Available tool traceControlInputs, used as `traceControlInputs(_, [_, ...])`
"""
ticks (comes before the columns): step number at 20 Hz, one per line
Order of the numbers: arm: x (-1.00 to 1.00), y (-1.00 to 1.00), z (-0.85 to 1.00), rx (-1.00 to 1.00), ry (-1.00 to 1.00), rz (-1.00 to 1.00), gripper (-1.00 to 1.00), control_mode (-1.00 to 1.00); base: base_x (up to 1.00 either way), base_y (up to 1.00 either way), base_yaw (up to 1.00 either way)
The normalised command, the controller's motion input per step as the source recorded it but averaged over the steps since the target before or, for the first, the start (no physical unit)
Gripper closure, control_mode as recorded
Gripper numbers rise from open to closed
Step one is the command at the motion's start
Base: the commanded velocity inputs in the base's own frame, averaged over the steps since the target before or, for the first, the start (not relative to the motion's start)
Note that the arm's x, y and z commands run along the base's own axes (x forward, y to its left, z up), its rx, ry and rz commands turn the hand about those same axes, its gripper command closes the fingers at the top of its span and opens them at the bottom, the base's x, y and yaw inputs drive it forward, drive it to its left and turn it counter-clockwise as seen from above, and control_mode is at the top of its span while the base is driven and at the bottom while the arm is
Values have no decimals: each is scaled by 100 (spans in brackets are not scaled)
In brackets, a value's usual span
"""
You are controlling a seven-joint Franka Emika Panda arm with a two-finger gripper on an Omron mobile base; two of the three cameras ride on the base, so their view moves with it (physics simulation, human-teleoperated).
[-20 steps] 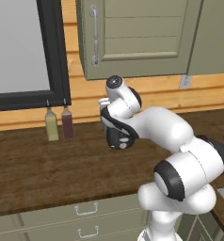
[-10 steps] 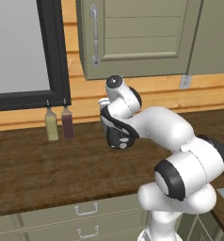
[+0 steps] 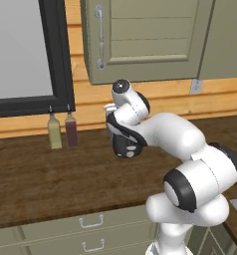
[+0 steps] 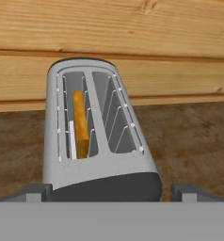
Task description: Start the toaster. Once the lever pops up, take the bread to the plate on the dining counter.
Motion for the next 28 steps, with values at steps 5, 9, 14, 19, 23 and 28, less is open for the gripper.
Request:
traceControlInputs(5, [0,0,0,0,0,0,-100,-100,0,0,0])
traceControlInputs(9, [0,0,0,0,0,0,-100,-100,0,0,0])
traceControlInputs(14, [0,0,0,0,0,0,-100,-100,0,0,0])
traceControlInputs(19, [0,0,0,0,0,0,-100,-100,0,0,0])
traceControlInputs(23, [0,0,0,0,0,0,-100,-100,0,0,0])
traceControlInputs(28, [0,0,0,0,0,0,-100,-100,0,0,0])
